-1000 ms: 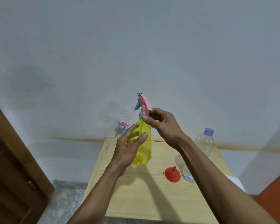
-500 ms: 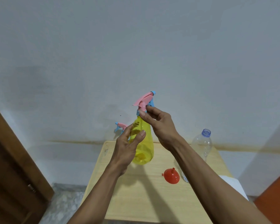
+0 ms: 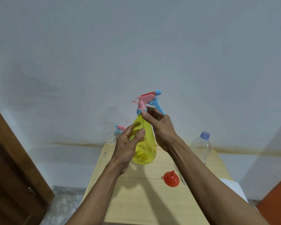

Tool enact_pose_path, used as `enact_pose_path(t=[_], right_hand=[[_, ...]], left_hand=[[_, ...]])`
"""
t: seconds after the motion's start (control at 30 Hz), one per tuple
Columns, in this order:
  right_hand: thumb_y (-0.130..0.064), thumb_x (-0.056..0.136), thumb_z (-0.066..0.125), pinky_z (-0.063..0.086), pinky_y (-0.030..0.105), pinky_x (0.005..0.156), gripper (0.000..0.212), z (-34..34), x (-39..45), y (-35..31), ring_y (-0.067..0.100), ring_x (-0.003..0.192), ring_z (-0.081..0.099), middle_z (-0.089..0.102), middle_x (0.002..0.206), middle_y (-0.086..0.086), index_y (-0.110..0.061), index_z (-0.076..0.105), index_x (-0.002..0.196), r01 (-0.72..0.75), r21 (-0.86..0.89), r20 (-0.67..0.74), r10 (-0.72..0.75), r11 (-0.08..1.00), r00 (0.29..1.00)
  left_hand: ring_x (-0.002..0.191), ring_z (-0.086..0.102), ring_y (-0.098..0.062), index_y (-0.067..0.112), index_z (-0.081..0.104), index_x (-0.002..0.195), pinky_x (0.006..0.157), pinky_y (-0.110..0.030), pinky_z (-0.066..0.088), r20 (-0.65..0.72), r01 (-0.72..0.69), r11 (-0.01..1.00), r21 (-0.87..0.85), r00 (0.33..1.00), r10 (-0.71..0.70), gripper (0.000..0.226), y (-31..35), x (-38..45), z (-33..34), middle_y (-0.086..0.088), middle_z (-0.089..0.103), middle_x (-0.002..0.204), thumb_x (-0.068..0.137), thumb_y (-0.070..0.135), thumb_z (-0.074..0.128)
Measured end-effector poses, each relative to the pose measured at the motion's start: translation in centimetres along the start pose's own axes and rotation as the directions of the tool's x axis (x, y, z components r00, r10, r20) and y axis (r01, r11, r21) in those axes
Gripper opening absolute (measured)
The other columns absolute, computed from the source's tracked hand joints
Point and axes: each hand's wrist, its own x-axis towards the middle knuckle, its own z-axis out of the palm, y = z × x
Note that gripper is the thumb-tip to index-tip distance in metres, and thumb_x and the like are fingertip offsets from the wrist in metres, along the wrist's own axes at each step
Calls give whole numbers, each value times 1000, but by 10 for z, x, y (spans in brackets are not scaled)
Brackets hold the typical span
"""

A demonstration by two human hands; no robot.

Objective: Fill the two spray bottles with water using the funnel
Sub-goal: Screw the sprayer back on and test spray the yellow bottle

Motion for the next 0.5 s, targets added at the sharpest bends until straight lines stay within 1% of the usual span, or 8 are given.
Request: enact_pose_path(t=[0.07, 0.13, 0.2, 0.27, 0.33, 0.4, 0.47, 0.5], right_hand=[[-24, 95, 66, 56, 17, 72, 26, -4, 1, -2, 5, 83, 71, 72, 102, 7, -6, 73, 114, -21, 13, 37, 21, 1000, 999], [-24, 95, 67, 54, 15, 72, 30, -6, 2, -4, 3, 84, 71, 73, 101, 3, -4, 71, 117, -8, -20, 47, 9, 1000, 999], [-30, 87, 73, 54, 18, 75, 34, -8, 4, -4, 6, 86, 70, 73, 98, 0, -9, 72, 114, 29, -71, 52, -25, 997, 998], [-33, 82, 72, 54, 17, 76, 29, -7, 3, -6, 4, 87, 69, 73, 97, -2, -16, 75, 106, 35, -71, 56, -31, 997, 998], [-23, 88, 68, 53, 14, 77, 17, -11, 4, -5, 2, 89, 70, 75, 96, -5, -20, 75, 103, 47, -57, 61, -44, 997, 997], [-13, 89, 71, 54, 20, 82, 15, -12, 5, -5, 8, 95, 71, 77, 99, -2, -18, 75, 103, 74, -51, 63, -71, 996, 995], [-15, 81, 82, 53, 29, 91, 22, -15, 8, -5, 16, 103, 70, 77, 104, 3, -17, 76, 102, 101, -36, 45, -100, 994, 994], [-15, 80, 83, 53, 30, 92, 25, -15, 9, -7, 16, 105, 69, 77, 105, 4, -17, 76, 104, 96, -35, 47, -94, 995, 994]], left_hand=[[113, 67, -21, 34, 64, 127, 101, -55, 50, 4, 7, 1000, 3, 1000, -7, 47, 0, 1, 0, 3, 71, 121, 83, 49, 72], [113, 67, -22, 34, 64, 126, 101, -56, 50, 8, 17, 1000, 2, 1000, -17, 48, 1, 1, 0, 3, 70, 121, 82, 49, 71], [114, 66, -23, 34, 65, 126, 102, -56, 49, 14, 27, 1000, 3, 1000, -27, 50, 1, 1, 1, 3, 71, 120, 80, 51, 73], [115, 66, -23, 34, 65, 125, 102, -57, 49, 18, 30, 1000, -2, 999, -30, 54, 2, 1, 1, 3, 71, 120, 77, 55, 74], [115, 66, -23, 35, 65, 125, 102, -57, 49, 14, 35, 999, -4, 999, -35, 57, 2, 1, 2, 3, 71, 119, 74, 57, 74], [114, 66, -23, 36, 66, 125, 101, -56, 50, 7, 41, 999, 0, 999, -41, 57, 2, 1, 3, 4, 71, 118, 72, 58, 75], [112, 67, -24, 37, 66, 123, 101, -56, 50, 0, 40, 999, 7, 999, -40, 53, 2, 1, 2, 4, 72, 117, 74, 56, 77], [110, 68, -23, 36, 67, 122, 100, -55, 51, -4, 42, 999, 6, 999, -42, 51, 2, 1, 2, 5, 72, 116, 75, 55, 78]])
